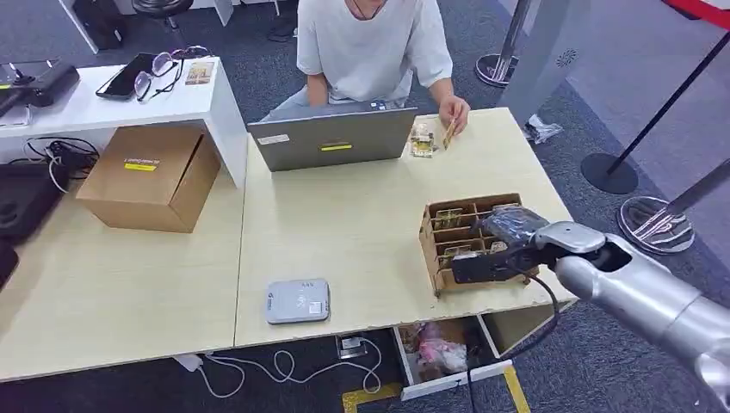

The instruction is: Pass the card to the sensor for recognition and then transmit it.

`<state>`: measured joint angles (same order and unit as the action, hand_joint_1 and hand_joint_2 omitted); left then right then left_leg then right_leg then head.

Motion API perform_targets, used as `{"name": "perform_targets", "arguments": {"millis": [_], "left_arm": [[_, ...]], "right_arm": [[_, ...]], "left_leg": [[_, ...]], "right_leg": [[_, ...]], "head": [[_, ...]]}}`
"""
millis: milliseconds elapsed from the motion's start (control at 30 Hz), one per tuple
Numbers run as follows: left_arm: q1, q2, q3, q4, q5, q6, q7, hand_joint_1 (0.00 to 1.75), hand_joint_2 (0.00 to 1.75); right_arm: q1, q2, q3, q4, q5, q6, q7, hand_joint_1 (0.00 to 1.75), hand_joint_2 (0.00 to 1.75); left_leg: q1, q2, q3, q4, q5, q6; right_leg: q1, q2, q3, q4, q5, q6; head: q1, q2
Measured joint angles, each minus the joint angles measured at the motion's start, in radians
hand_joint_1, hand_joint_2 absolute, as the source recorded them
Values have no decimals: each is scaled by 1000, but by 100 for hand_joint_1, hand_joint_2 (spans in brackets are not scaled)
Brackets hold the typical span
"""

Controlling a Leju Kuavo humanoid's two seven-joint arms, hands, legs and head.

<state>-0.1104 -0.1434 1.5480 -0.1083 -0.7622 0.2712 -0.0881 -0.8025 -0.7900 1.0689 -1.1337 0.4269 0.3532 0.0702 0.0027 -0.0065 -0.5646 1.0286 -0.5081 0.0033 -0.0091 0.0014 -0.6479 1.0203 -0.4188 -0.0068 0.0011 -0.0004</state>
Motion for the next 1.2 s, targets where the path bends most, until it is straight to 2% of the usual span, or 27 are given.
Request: {"name": "perform_targets", "arguments": {"millis": [233, 500, 733, 1200], "left_arm": [[0, 0, 0, 0, 8, 0, 0, 0, 0], [1, 0, 0, 0, 8, 0, -6, 0, 0], [4, 0, 0, 0, 9, -3, -10, 0, 0], [7, 3, 0, 0, 10, -7, -13, 0, 0]], "right_arm": [[8, 10, 0, 26, 9, -54, 3, 54, 175], [28, 4, -1, 28, 14, -70, 21, 58, 175], [76, -47, -30, -26, 26, -89, 61, 59, 175], [113, -130, -94, -123, 30, -75, 79, 61, 175]], "left_leg": [[0, 0, 0, 0, 0, 0], [-1, 0, 1, 0, 0, 0], [-1, -2, 0, 0, 0, 0], [-1, -1, 0, 0, 0, 0]], "right_leg": [[0, 0, 0, 0, 0, 0], [0, 0, 0, 0, 0, 0], [0, -1, 0, 0, 0, 0], [0, 0, 0, -1, 0, 0]], "head": [[0, 0], [0, 0], [0, 0], [0, 0]]}}
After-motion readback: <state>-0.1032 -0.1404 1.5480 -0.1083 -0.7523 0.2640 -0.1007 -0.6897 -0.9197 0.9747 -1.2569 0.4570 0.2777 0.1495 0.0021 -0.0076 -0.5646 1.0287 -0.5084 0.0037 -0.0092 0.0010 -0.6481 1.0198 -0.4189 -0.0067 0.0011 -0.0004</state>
